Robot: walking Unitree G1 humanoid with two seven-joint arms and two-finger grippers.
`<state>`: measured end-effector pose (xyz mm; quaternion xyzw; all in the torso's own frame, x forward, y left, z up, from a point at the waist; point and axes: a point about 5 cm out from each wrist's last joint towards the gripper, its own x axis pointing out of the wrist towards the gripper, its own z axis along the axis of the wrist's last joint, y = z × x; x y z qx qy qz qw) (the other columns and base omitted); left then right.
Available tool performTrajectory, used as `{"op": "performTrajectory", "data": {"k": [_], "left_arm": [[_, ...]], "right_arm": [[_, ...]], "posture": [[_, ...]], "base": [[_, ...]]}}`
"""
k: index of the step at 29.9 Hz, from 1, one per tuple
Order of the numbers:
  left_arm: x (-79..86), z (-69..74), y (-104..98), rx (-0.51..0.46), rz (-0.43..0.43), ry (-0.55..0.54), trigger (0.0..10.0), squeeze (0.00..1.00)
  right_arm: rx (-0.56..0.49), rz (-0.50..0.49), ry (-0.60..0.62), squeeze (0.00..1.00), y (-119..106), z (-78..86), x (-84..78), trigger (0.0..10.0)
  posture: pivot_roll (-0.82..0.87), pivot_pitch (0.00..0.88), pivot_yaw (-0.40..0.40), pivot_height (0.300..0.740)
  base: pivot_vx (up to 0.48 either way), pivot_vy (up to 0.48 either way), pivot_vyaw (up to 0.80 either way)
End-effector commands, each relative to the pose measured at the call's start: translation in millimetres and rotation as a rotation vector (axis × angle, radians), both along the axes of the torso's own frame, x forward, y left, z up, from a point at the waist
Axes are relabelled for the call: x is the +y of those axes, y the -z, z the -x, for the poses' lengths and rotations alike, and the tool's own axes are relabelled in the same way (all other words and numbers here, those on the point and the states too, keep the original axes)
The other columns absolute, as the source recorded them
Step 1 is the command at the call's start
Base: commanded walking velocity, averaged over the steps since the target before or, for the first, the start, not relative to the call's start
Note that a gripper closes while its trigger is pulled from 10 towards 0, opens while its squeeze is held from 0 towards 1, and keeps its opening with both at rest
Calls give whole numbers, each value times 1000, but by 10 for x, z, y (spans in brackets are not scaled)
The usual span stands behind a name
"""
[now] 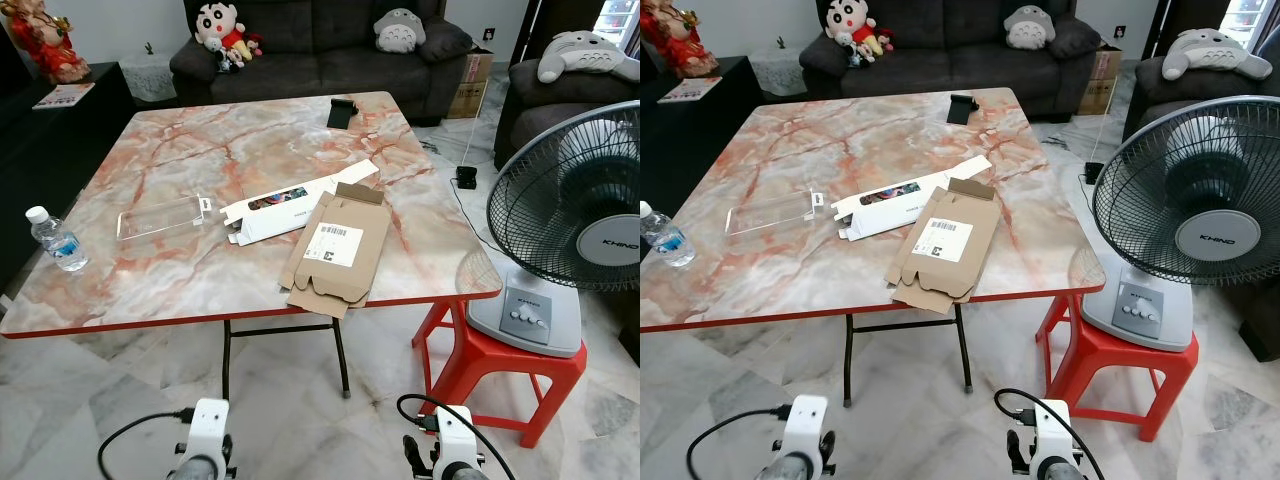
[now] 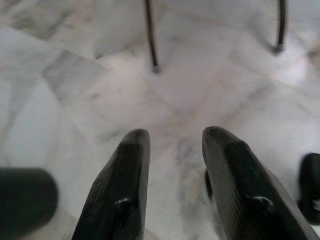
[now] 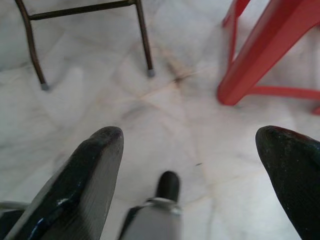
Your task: Picking trash to rubbish bin
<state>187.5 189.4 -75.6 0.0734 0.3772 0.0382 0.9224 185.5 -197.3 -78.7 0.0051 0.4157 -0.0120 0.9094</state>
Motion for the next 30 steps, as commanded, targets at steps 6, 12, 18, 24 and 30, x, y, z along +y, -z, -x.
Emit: {"op": "performTrajectory", "data": {"k": [6,12,18,24,30], "left_arm": [[300,-26,-265,-275,-115,-7,10000,0],[433,-204,-794,-550,-184,18,10000,0],[188,-615,-1503,-828,-155,64,10000,0],[-187,-977,-2070,-990,-95,160,10000,0],[-354,-1303,-2108,-930,-42,249,10000,0]], "right_arm": [[-174,29,-16,0,-171,-156,-151,10000],[-401,71,-43,0,-450,-380,-246,10000],[-759,63,-55,0,-1131,-875,-110,10000],[-981,-54,0,0,-1794,-1363,199,10000],[-1052,-188,-172,0,-2140,-1606,836,10000]], "posture": [[30,0,29,740],[35,0,29,740],[13,0,45,740],[-9,0,60,740],[-20,0,68,740]], "base": [[0,0,0],[0,0,0],[0,0,0],[0,0,0],[0,0,0]]}}
